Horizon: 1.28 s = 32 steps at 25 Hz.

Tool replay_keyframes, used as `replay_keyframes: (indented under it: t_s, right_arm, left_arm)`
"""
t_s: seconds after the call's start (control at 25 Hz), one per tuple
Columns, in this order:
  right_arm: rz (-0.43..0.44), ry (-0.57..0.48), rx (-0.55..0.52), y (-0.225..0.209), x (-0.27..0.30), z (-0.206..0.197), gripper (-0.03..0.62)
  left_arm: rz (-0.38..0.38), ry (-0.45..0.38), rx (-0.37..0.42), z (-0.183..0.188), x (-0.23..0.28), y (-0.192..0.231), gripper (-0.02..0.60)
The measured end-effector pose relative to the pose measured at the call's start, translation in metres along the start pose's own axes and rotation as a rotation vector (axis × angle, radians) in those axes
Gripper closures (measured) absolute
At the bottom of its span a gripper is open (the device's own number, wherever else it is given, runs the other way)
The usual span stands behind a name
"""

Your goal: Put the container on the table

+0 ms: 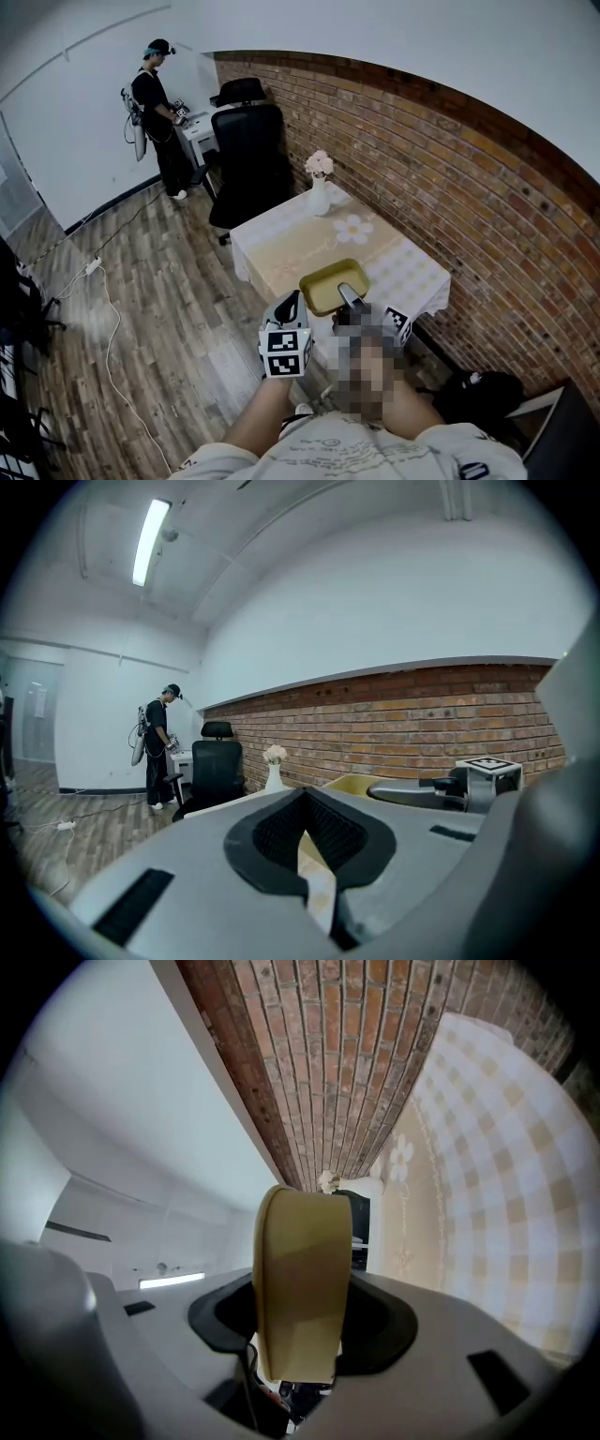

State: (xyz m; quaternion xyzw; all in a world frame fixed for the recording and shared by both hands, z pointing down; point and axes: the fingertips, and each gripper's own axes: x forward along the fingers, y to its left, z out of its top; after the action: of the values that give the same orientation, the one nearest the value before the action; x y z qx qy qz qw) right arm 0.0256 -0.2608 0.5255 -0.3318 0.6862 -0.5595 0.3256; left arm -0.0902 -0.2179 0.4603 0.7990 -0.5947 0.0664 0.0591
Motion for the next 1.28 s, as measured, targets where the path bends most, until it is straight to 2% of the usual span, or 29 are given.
replay_keyframes:
  t_s: [0.2,0.52,0.76,1.28]
  right_arm:
    - [-0.012,-0.032,-0.002,-0.005,0.027,0.017,0.388]
    - [-0.049,-0.054,0.019,-0.021,0.055,0.03,0.387]
    - [-0.058,-0.044,0.034,-0.042,0.086,0.041,0.387]
    - [-0.036,-0.057,0.061,-0.091,0.163,0.099,0.387]
  left_arm:
    - [-0.027,0.007,0.007,0.011,0.031,0.013,0.577]
    - [-0.05,0.04,-0.006,0.007,0.059,0.027,0.577]
    - [-0.046,0.058,-0.001,0.002,0.091,0.044,0.577]
    - [-0.03,0.095,-0.023,0.003,0.173,0.08,0.577]
